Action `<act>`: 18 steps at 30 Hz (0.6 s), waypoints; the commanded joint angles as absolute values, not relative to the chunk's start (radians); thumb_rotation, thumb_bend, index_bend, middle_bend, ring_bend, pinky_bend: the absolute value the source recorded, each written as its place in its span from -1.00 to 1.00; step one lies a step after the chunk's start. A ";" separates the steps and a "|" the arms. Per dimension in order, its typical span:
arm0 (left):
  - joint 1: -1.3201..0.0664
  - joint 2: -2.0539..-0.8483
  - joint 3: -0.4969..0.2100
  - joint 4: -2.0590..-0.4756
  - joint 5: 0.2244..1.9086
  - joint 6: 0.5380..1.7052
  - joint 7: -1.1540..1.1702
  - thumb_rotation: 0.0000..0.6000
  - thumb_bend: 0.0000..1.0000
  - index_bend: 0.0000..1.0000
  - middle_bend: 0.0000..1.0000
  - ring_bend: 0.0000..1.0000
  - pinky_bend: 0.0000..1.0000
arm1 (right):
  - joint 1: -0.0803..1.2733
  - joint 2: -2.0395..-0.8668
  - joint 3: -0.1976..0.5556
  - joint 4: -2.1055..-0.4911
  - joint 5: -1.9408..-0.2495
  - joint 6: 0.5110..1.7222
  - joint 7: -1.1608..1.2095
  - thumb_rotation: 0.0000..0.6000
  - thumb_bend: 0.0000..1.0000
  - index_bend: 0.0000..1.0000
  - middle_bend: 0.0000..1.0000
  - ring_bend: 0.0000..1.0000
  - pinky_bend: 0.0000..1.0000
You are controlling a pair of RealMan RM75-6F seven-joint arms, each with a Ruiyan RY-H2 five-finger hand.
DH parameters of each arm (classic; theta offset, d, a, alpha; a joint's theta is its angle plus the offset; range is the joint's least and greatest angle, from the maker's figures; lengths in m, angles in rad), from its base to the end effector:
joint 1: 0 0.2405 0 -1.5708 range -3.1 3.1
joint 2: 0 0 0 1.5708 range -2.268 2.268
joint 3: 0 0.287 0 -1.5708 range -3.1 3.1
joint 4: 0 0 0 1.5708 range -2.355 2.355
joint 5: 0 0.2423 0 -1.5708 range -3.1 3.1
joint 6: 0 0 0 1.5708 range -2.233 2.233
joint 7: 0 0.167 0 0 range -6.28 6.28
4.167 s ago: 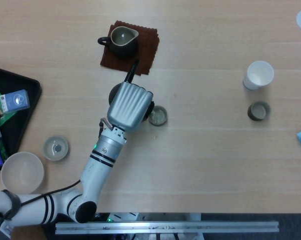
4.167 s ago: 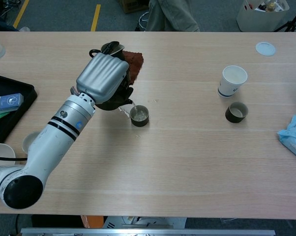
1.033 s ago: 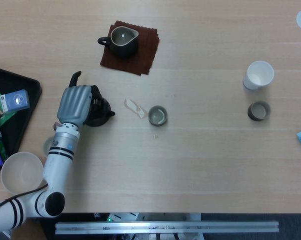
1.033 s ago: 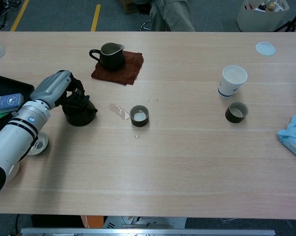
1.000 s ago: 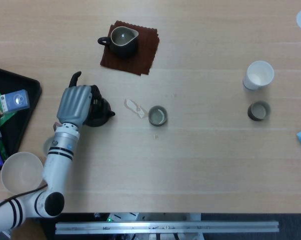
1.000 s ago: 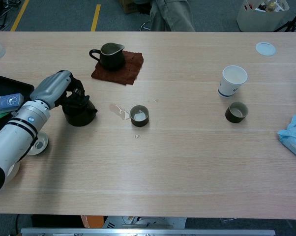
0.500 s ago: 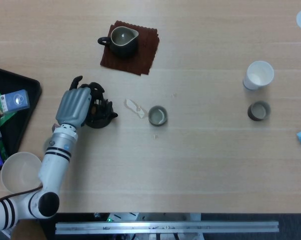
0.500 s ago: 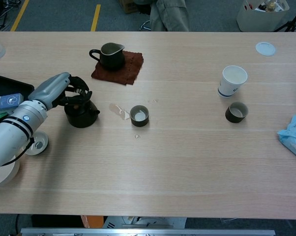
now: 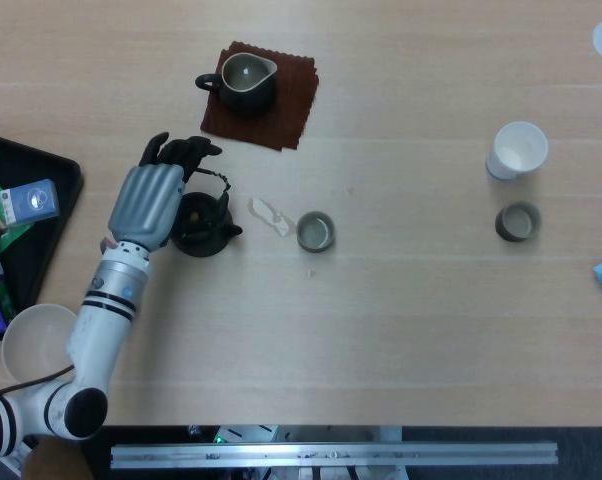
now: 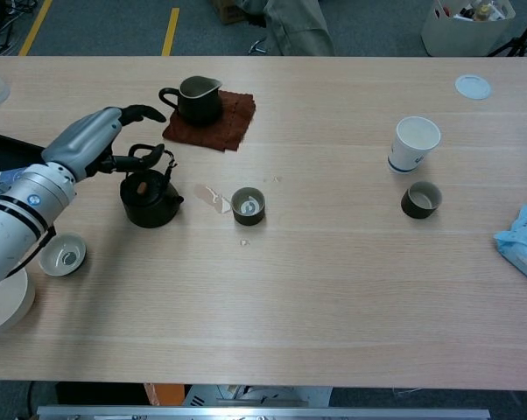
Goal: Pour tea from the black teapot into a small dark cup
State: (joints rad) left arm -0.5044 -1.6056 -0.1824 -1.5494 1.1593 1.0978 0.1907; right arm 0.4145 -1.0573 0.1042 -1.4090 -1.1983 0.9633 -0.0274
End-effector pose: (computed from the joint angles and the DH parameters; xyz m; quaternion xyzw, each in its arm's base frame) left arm -0.2078 0.3334 -0.0587 -0.6312 -0.5040 -0.4212 0.4125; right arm -0.3861 -0.3456 0.1623 0.6506 -0.4125 0.2399 0.5907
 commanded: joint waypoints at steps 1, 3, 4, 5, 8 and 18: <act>-0.499 -1.561 -0.170 -1.559 1.208 1.127 0.184 0.11 -0.25 -0.62 -0.68 -0.73 -0.91 | 0.375 -1.034 0.095 -1.439 -1.207 1.007 0.002 1.00 -0.64 -0.70 -0.60 -0.98 -0.90; -0.490 -1.534 -0.162 -1.566 1.233 1.146 0.184 0.17 -0.25 -0.62 -0.68 -0.73 -0.91 | 0.348 -1.021 0.088 -1.454 -1.217 1.043 0.015 1.00 -0.64 -0.70 -0.60 -0.98 -0.90; -0.481 -1.514 -0.154 -1.571 1.254 1.164 0.184 0.19 -0.25 -0.61 -0.68 -0.73 -0.91 | 0.327 -1.016 0.084 -1.462 -1.224 1.072 0.023 1.00 -0.64 -0.70 -0.60 -0.98 -0.90; -0.473 -1.499 -0.147 -1.576 1.271 1.179 0.186 0.20 -0.24 -0.61 -0.67 -0.73 -0.91 | 0.312 -1.012 0.081 -1.469 -1.229 1.095 0.031 1.00 -0.64 -0.70 -0.60 -0.98 -0.90; -0.442 -1.452 -0.123 -1.595 1.321 1.236 0.193 0.26 -0.25 -0.59 -0.65 -0.73 -0.91 | 0.260 -1.004 0.067 -1.487 -1.249 1.164 0.051 1.00 -0.64 -0.70 -0.60 -0.98 -0.90; -0.318 -1.341 -0.068 -1.697 1.398 1.410 0.178 0.58 -0.24 -0.57 -0.61 -0.73 -0.91 | 0.126 -1.036 0.039 -1.499 -1.288 1.355 0.037 1.00 -0.64 -0.70 -0.60 -0.98 -0.90</act>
